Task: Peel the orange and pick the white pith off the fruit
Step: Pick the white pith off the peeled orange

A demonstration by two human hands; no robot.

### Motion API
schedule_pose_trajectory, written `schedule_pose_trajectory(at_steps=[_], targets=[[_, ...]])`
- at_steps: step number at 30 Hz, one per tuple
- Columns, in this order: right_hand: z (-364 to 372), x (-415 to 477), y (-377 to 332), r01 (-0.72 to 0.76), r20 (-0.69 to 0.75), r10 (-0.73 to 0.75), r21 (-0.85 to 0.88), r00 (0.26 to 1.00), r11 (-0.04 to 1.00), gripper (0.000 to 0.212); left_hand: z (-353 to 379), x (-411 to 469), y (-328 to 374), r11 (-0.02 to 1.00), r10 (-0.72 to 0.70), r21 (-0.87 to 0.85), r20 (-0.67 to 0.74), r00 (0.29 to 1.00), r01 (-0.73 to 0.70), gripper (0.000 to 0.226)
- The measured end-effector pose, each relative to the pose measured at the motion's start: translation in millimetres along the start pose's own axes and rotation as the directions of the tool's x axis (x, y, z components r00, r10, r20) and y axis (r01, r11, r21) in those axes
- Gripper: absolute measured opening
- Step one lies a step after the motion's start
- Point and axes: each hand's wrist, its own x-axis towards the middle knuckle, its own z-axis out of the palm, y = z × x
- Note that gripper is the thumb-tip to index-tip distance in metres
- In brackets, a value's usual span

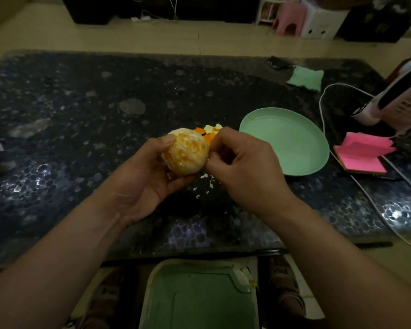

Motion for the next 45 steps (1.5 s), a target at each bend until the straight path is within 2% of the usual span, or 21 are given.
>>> schedule_pose_trajectory(at_steps=[3,10,14,16,19,22,24,27,32,39,45], targets=[[-1,2,4,-0.037,0.01,0.036,0.076,0.999,0.996,0.01,2,-3,3,0.998,-0.033,-0.042,0.043,0.999,0.035,0.05],[1,4,10,-0.156,0.113,0.158,-0.031,0.981,0.987,0.011,6,-9,5,0.975,-0.156,-0.154,0.051,0.986,0.162,0.063],[2,7,9,-0.184,0.174,0.212,-0.166,0.962,0.969,0.034,6,-7,2,0.973,-0.173,-0.146,0.047,0.984,0.178,0.065],[2,7,9,-0.163,0.217,0.222,-0.261,0.951,0.952,0.028,4,-5,2,0.973,-0.177,-0.145,0.032,0.984,0.18,0.066],[0,6,10,-0.205,0.237,0.247,-0.189,0.939,0.96,0.013,3,-3,0,0.971,-0.193,-0.141,0.006,0.981,0.191,0.067],[-1,4,8,-0.115,0.179,0.123,-0.051,0.976,0.992,0.003,4,0,-1,0.973,-0.199,-0.125,-0.038,0.979,0.193,0.066],[-2,2,4,-0.042,0.142,0.037,0.029,0.989,0.999,0.006,3,1,-2,0.975,-0.203,-0.107,-0.051,0.978,0.197,0.063],[-3,1,1,-0.012,0.137,0.0,0.087,0.991,0.996,0.01,1,2,-3,0.971,-0.228,-0.087,-0.058,0.972,0.223,0.069],[-3,0,3,0.08,0.111,-0.08,0.009,0.991,0.997,0.008,3,0,-2,0.966,-0.256,-0.065,-0.073,0.964,0.251,0.074],[-1,-1,2,0.178,0.114,-0.161,-0.156,0.98,0.972,0.006,3,0,-3,0.966,-0.257,-0.028,-0.114,0.96,0.255,0.068],[1,-1,3,0.224,0.133,-0.201,-0.196,0.971,0.955,0.007,5,0,-2,0.965,-0.259,-0.004,-0.138,0.956,0.261,0.062]])
